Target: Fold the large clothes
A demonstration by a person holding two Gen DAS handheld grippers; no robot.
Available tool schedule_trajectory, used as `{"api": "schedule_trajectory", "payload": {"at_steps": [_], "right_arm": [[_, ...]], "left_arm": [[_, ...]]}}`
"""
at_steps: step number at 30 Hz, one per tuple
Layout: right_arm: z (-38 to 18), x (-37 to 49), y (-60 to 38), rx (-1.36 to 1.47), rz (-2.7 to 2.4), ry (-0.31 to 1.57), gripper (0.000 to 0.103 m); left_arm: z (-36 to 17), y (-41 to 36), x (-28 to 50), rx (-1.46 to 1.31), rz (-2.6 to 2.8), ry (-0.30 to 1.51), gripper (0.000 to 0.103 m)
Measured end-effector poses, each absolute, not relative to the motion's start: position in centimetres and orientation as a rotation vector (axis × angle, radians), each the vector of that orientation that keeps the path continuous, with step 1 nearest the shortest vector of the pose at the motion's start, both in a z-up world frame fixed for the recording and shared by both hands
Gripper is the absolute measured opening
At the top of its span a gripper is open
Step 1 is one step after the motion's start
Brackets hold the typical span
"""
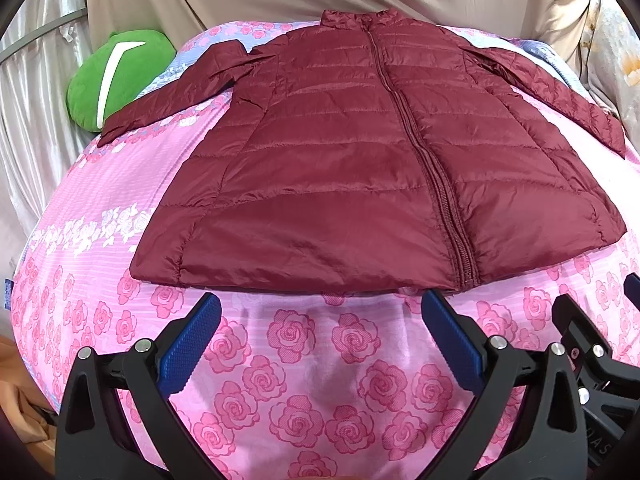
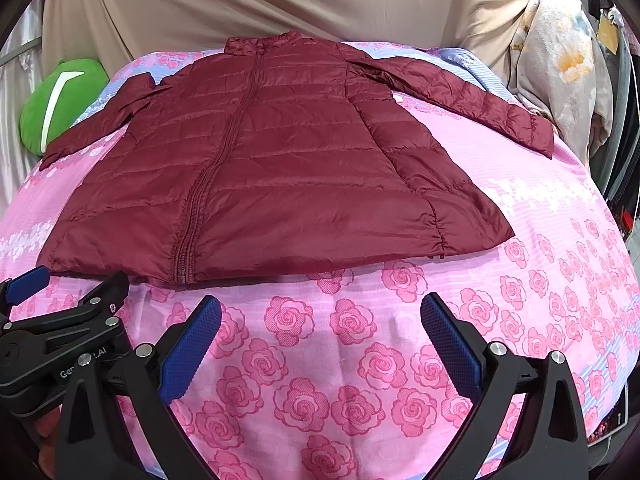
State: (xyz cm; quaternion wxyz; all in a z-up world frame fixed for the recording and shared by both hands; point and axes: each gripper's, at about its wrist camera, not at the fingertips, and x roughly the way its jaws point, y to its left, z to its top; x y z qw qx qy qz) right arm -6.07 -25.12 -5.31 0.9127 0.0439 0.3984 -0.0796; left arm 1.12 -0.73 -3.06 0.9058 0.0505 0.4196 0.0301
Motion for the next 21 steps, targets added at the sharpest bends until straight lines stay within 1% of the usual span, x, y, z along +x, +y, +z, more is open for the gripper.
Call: {"api": "schedule_trajectory", "payload": {"at_steps": [15, 21], "right_arm": [[-5.7, -5.6, -25.2, 0.094, -0.164, 0.832, 0.098], [-5.3, -3.9, -27.9, 0.167, -0.134, 0.825, 0.098]], "left_arm": [[-3.1, -1.4, 1.9, 0.117, 0.071, 0.875, 0.098], [-2.6, -1.0, 3.0, 0.036, -0.061, 0.884, 0.097]]}}
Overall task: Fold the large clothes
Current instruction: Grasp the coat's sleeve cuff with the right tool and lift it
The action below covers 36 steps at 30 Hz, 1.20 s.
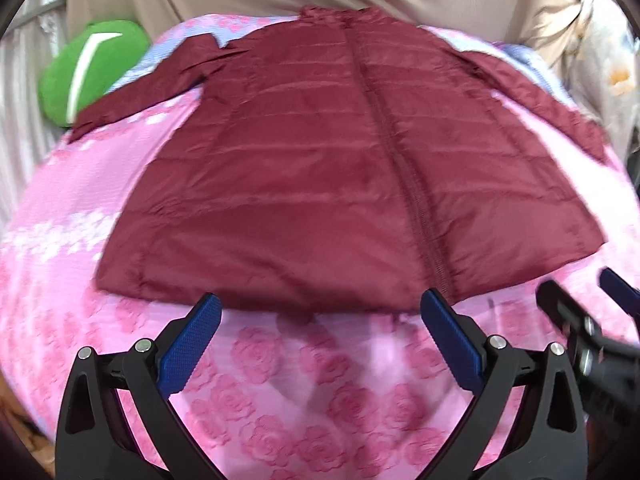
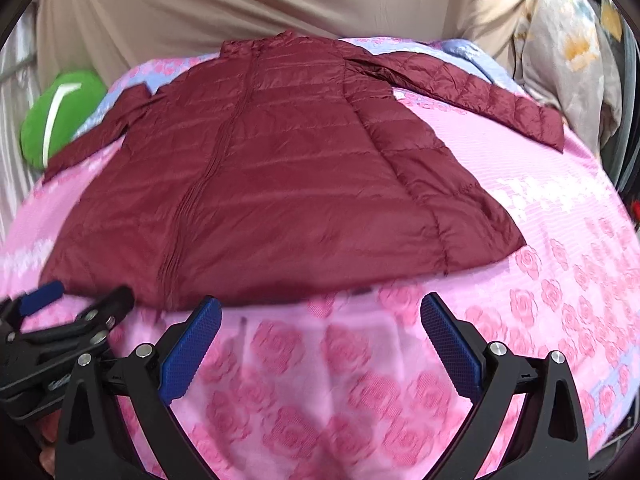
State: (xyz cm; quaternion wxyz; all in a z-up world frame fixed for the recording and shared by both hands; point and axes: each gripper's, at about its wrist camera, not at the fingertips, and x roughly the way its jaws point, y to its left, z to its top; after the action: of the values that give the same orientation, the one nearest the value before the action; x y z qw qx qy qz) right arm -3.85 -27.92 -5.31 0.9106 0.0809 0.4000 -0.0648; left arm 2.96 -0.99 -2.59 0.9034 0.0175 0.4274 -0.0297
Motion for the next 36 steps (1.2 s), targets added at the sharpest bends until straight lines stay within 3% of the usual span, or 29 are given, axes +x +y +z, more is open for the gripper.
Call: {"api": "schedule_trajectory", "payload": {"at_steps": [4, 8, 19, 26, 28, 30, 32, 36], "right_arm": [[-4.2, -1.3, -33.6, 0.221, -0.223, 0.781, 0.098], [-3.3, 2.0, -41.2, 0.233, -0.364, 0.722, 0.098], [-6.0, 9.3, -65.0, 0.513, -0.72, 0.637, 0.097], [-8.1, 13.5, -71.0, 0.651, -0.701, 0.642, 0.097], [-8.4, 14.9, -71.1, 0.678, -0.691, 0.648, 0.083], [-8.2, 16.7, -71.1, 0.691, -0.673, 0.66, 0.058], [-7.0, 18.9, -70.5, 0.693, -0.647, 0.657, 0.011], [-1.1, 23.1, -65.9, 0.625, -0.54, 0.542, 0.009]], "left_arm": [[-1.6, -0.9, 4.4, 0.045, -0.051, 0.844, 0.097], [-1.9, 0.1, 7.3, 0.013, -0.096, 0.935, 0.097], [-2.2, 3.6, 13.2, -0.058, -0.011, 1.013, 0.091], [-2.3, 4.3, 15.9, -0.104, -0.045, 1.016, 0.091], [-2.1, 4.4, 16.2, -0.114, -0.034, 0.989, 0.091], [-1.9, 4.5, 16.7, -0.119, -0.03, 0.973, 0.091], [-1.9, 4.3, 17.5, -0.098, -0.03, 0.992, 0.091], [-2.0, 4.4, 19.1, -0.062, -0.034, 1.032, 0.091]]}}
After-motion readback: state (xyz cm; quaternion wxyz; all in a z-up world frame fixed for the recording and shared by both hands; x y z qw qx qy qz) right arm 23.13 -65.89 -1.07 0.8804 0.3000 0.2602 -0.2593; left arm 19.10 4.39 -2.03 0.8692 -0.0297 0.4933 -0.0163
